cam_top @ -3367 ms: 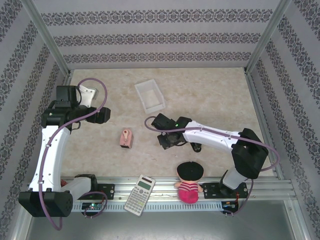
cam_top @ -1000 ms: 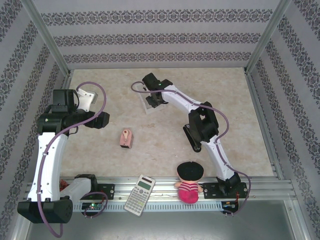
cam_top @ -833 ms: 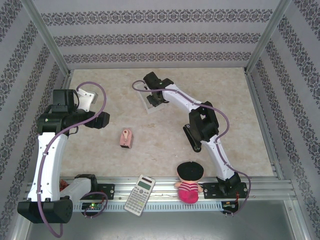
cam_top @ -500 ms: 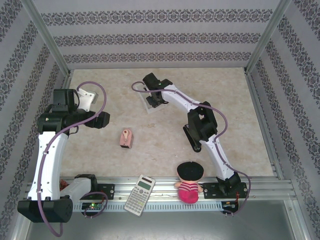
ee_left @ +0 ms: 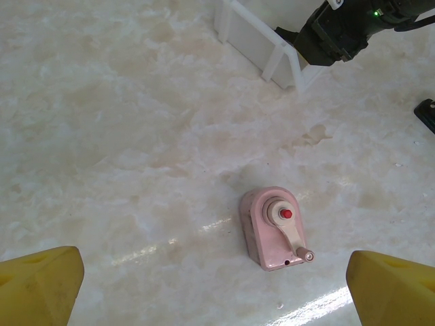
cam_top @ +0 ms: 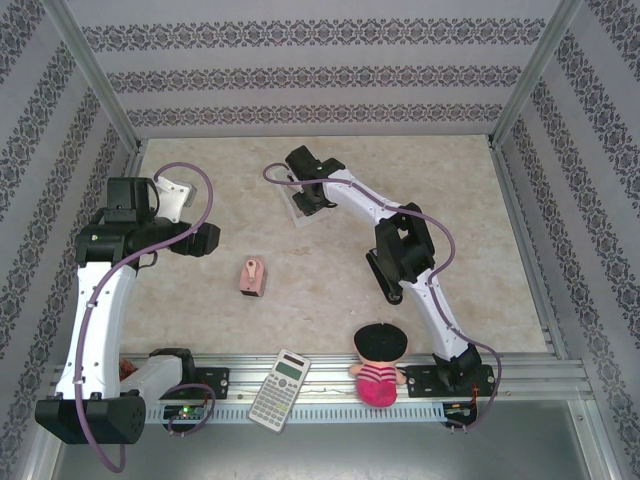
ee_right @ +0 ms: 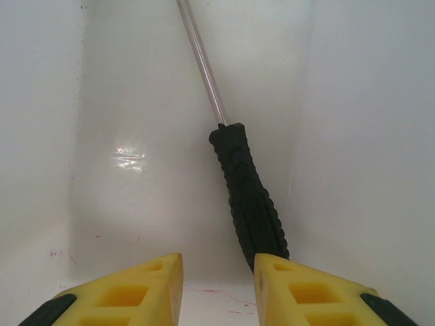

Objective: Put the screwdriver in the bin

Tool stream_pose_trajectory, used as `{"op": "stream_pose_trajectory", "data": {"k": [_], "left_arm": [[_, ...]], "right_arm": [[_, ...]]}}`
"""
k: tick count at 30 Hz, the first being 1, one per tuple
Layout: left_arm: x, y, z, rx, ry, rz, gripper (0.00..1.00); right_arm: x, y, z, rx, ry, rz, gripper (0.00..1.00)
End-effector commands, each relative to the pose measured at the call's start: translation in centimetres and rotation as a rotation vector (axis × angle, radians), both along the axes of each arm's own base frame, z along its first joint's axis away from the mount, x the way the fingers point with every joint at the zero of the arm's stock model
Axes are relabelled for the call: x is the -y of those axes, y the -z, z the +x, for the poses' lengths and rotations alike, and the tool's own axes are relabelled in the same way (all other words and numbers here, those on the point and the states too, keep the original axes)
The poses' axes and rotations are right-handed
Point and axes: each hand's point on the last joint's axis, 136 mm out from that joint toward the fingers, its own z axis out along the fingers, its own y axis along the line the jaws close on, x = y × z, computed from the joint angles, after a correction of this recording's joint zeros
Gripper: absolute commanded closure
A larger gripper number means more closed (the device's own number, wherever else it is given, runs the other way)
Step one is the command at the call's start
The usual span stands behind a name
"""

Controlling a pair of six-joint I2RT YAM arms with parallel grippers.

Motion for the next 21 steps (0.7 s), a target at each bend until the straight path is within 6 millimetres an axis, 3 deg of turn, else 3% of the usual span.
{"op": "stream_pose_trajectory", "data": {"k": [1, 12, 18, 21], "left_arm": [[0.6, -0.6, -0.5, -0.004, 0.022, -0.012, 0.01], [0.5, 0.3, 0.4, -0.02, 0.037, 0.005, 0.01], [0.2, 0.7, 1.7, -0.027, 0.009, -0.005, 0.01], [0.1, 0.9, 2.3, -0.02, -0.008, -0.012, 0.01]], "right_arm": [[0.3, -2.3, 0.6, 0.04, 0.008, 0.002, 0.65], [0.2, -8.5, -0.4, 0.088, 0.098, 0.168, 0.63], [0.8, -14.6, -2.5, 0.165, 0.108, 0.29, 0.59], [2.4, -17.1, -4.5, 0.218, 0.126, 0.344, 0.55]]}}
